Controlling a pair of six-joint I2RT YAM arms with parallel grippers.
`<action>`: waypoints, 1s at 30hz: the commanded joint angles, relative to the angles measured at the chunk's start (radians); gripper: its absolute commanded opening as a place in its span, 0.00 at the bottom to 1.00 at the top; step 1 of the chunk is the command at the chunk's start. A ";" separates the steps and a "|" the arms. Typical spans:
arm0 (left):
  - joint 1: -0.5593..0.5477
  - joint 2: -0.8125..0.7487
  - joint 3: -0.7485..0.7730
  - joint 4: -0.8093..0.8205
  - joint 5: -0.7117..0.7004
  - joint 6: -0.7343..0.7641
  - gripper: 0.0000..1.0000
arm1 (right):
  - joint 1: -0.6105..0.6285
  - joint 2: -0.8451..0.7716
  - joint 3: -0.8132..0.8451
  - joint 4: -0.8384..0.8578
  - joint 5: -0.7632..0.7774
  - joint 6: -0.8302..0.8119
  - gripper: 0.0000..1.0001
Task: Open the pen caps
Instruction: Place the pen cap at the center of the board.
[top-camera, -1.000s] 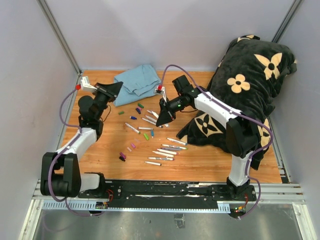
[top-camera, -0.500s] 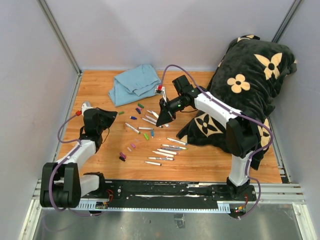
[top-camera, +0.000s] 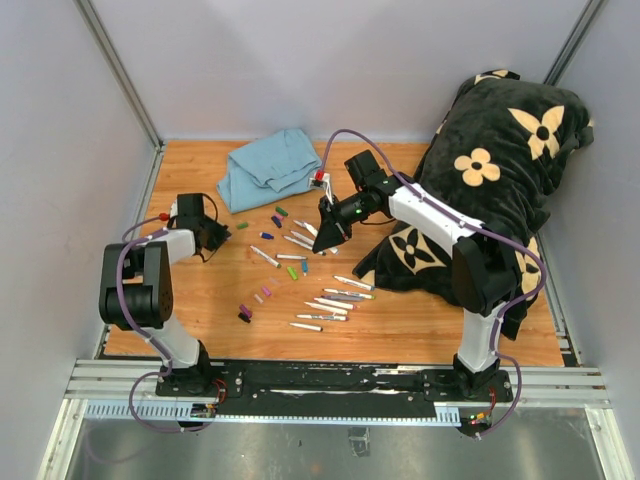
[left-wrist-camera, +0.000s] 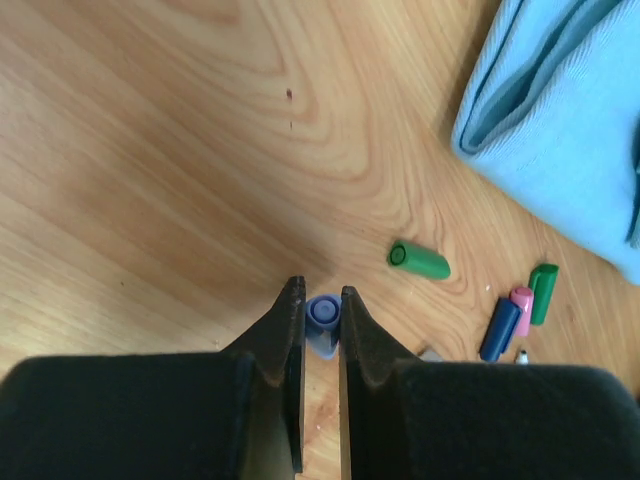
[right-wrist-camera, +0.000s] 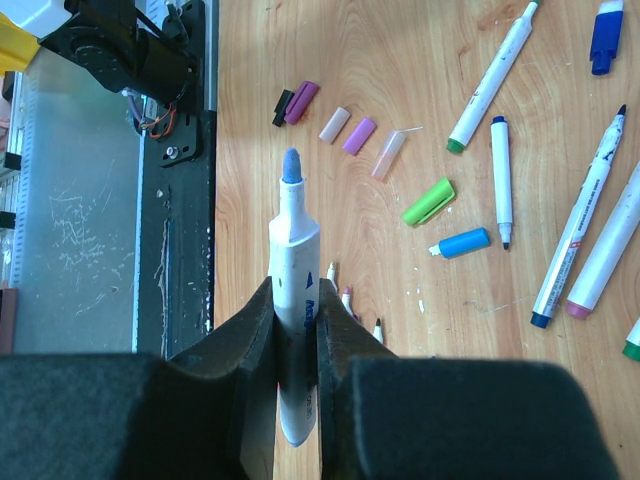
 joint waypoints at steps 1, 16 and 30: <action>0.020 0.025 0.021 -0.055 0.005 0.039 0.11 | 0.003 0.004 -0.004 -0.013 0.001 0.009 0.01; 0.028 -0.106 -0.026 -0.068 -0.015 0.018 0.49 | 0.012 0.013 -0.004 -0.014 0.015 0.000 0.01; 0.027 -0.916 0.123 -0.383 -0.083 0.397 0.89 | 0.189 0.191 0.231 -0.059 0.230 0.102 0.06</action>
